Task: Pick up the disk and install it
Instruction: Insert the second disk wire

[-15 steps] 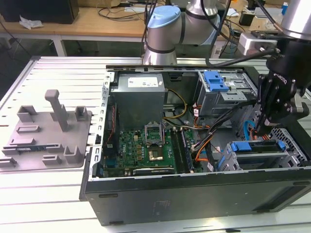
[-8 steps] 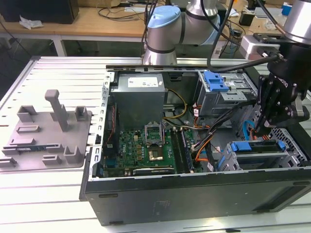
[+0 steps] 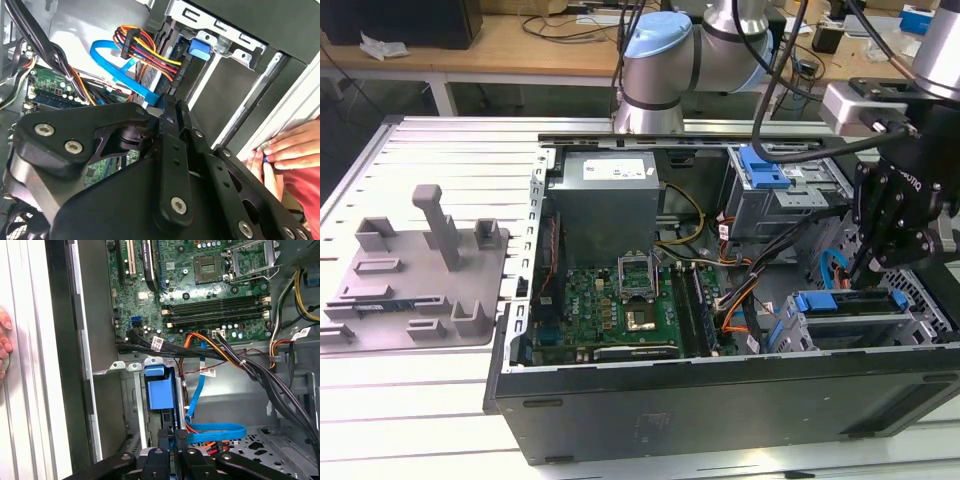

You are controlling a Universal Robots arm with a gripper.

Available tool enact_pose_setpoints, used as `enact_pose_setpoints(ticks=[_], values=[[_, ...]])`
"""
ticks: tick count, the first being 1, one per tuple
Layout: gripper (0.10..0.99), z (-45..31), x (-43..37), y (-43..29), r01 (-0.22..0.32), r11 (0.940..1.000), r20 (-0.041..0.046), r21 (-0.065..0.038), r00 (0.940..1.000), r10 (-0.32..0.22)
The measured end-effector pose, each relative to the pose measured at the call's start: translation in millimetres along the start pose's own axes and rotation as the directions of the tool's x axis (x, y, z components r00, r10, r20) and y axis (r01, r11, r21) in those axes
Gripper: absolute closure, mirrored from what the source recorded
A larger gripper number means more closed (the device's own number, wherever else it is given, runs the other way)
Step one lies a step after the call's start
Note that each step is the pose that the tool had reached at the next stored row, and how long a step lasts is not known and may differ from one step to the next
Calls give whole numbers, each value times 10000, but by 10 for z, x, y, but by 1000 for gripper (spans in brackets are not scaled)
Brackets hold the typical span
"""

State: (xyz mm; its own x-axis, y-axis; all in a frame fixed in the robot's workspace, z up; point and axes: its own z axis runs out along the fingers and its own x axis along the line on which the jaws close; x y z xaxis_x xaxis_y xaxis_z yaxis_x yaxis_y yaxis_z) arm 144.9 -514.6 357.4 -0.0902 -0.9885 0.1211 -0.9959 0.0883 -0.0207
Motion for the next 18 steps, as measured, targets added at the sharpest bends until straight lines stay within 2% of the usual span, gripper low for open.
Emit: enact_pose_setpoints(ticks=[6,13,15,16,18], values=[[925,18,0,-9,481,9988,63,48,9988,-481],[925,22,8,-9,521,9986,80,44,9986,-522],[925,30,18,-10,520,9986,236,37,9984,-520],[925,37,38,-12,518,9987,360,33,9980,-519],[925,40,54,-13,517,9987,443,30,9977,-518]])
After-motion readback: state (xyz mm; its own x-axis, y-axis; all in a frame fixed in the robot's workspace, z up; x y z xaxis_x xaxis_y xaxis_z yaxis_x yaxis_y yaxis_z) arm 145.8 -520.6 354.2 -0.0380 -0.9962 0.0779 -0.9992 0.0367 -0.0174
